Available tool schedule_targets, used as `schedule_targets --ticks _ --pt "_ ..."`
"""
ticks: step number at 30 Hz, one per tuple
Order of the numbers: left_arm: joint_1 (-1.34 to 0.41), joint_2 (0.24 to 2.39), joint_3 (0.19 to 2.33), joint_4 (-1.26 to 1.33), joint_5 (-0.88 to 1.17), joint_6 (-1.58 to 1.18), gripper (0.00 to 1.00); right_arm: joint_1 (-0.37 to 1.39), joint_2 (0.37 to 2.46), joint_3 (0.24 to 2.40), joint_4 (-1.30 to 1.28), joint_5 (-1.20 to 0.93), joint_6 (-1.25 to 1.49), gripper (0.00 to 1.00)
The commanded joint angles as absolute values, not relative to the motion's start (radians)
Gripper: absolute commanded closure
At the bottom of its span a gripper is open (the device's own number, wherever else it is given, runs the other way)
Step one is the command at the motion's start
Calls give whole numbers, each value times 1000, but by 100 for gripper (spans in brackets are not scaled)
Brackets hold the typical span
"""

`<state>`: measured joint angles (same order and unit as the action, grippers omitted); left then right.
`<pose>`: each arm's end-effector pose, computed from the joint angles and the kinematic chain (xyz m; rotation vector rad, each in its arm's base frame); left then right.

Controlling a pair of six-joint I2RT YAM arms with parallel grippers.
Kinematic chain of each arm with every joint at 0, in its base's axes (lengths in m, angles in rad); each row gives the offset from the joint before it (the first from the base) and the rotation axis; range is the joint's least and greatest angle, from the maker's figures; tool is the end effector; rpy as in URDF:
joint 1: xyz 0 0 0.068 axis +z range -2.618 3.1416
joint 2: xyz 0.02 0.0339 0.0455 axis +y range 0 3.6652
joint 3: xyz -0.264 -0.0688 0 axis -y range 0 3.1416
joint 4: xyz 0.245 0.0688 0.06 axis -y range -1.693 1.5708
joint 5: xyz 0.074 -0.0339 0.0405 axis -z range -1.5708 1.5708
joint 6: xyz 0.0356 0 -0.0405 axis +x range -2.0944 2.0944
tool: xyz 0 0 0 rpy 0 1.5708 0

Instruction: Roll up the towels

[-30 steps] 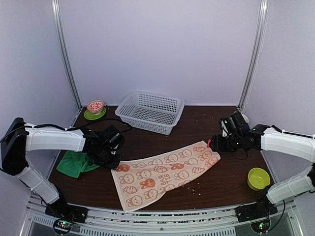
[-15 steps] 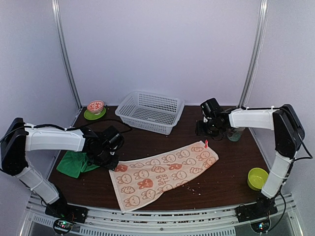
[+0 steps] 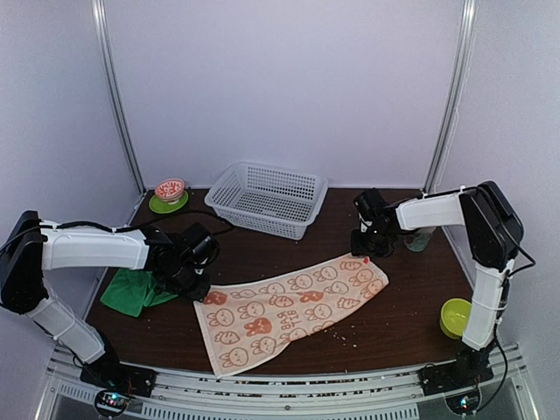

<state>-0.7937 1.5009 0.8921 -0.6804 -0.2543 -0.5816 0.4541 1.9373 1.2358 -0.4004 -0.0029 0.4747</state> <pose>0.1936 -0.1841 0.1818 0.2428 2.7541 0.0244 0.3504 0.1712 0.1499 0.0270 2.7085 0.2933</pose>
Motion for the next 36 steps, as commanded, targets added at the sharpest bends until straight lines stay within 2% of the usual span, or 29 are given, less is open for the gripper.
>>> schedule_targets --ticks 1,4,7,12,14,15,18,20,21,27,36 --pt "-790 1486 900 -654 -261 -600 100 464 1968 1263 -462 -10 466 58" --pt "-790 1486 906 -655 -257 -601 100 468 1997 1300 -528 13 452 63" --pt "-790 1474 912 -657 -253 -602 100 476 2021 1329 -578 18 436 73" --pt "-790 1451 917 -655 -239 -617 100 490 2049 1341 -605 8 431 100" --pt "-790 1437 910 -657 -233 -630 91 492 2037 1330 -597 12 438 100" --pt "-790 1426 905 -658 -232 -639 83 492 2027 1324 -592 16 441 100" --pt "-789 1396 893 -668 -241 -678 50 491 1991 1300 -581 34 454 100" --pt "-779 1381 881 -663 -245 -716 39 492 1967 1276 -569 40 466 100" --pt "-770 1380 872 -652 -237 -733 37 491 1957 1261 -560 40 473 100" --pt "-723 1447 874 -590 -186 -802 39 492 1906 1178 -510 37 508 100" --pt "-700 1638 917 -585 -163 -902 51 492 1789 1014 -405 12 581 100"
